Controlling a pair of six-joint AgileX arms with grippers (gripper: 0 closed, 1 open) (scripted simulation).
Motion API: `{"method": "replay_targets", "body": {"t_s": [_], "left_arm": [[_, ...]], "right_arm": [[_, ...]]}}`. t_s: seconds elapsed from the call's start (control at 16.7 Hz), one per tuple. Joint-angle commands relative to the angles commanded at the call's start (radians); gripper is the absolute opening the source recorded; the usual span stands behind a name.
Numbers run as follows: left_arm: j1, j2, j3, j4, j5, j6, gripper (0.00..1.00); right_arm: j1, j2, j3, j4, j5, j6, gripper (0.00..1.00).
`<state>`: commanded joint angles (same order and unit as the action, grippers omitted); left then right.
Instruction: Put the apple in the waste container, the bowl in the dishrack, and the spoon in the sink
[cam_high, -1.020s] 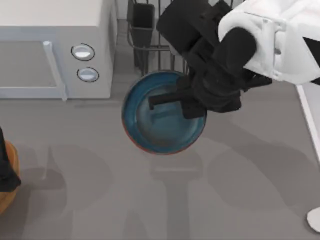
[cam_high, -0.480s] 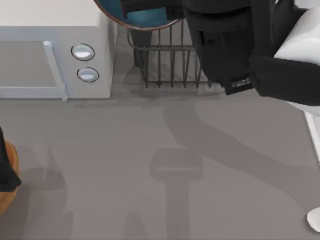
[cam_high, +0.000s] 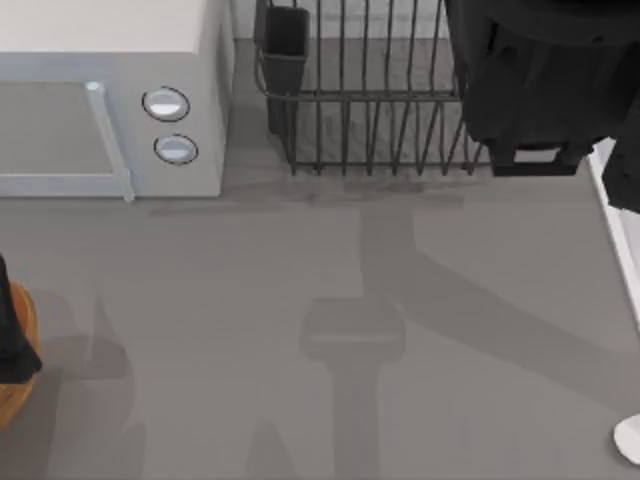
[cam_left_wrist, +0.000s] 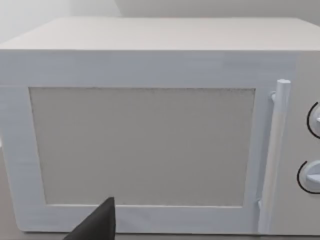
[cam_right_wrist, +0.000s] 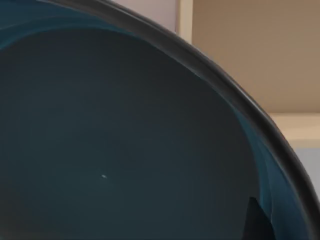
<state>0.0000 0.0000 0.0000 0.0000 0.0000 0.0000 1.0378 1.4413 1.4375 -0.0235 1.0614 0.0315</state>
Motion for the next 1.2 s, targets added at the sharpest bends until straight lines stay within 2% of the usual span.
{"method": "replay_targets", "body": {"t_s": [0.36, 0.9, 1.2], "left_arm": [[0.0, 0.0, 0.0, 0.0, 0.0, 0.0, 1.0], [0.0, 0.0, 0.0, 0.0, 0.0, 0.0, 1.0], [0.0, 0.0, 0.0, 0.0, 0.0, 0.0, 1.0]], "right_arm": [[-0.043, 0.07, -0.001, 0.069, -0.04, 0.0, 0.0], [-0.319, 0.498, -0.077, 0.598, -0.311, -0.013, 0.0], [-0.406, 0.603, -0.104, 0.724, -0.396, -0.014, 0.0]]}}
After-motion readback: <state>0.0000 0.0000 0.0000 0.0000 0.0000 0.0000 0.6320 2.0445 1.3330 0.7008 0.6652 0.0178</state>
